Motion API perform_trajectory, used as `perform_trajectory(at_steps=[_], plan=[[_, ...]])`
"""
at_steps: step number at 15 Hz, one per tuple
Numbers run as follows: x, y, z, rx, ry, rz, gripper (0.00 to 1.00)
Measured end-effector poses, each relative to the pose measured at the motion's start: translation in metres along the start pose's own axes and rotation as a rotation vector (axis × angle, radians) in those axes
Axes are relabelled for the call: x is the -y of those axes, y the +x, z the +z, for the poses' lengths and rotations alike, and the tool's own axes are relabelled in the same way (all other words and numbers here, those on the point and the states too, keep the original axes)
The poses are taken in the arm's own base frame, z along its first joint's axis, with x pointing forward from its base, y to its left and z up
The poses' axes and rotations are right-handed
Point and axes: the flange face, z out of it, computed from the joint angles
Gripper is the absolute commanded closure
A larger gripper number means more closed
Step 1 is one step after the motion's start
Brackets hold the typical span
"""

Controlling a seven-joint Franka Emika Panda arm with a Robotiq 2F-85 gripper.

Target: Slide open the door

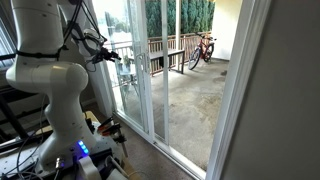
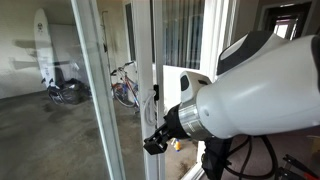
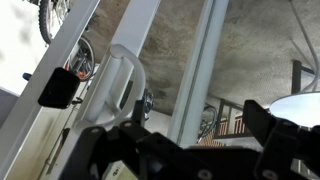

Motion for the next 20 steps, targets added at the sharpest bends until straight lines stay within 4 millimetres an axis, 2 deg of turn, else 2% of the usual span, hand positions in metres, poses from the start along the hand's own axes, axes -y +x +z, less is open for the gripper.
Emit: perform_trajectory(at_steps=[5, 11, 14, 20], plan=[[-0.038, -0.004, 0.016, 0.057, 0.077, 0.131, 0.00], [-0.084, -0.023, 0.040, 0.129, 0.078, 0.206, 0.00], [-0.093, -0.030, 0.044, 0.148, 0.076, 0.217, 0.00], [-0.095, -0.036, 0.046, 0.166, 0.069, 0.224, 0.00]])
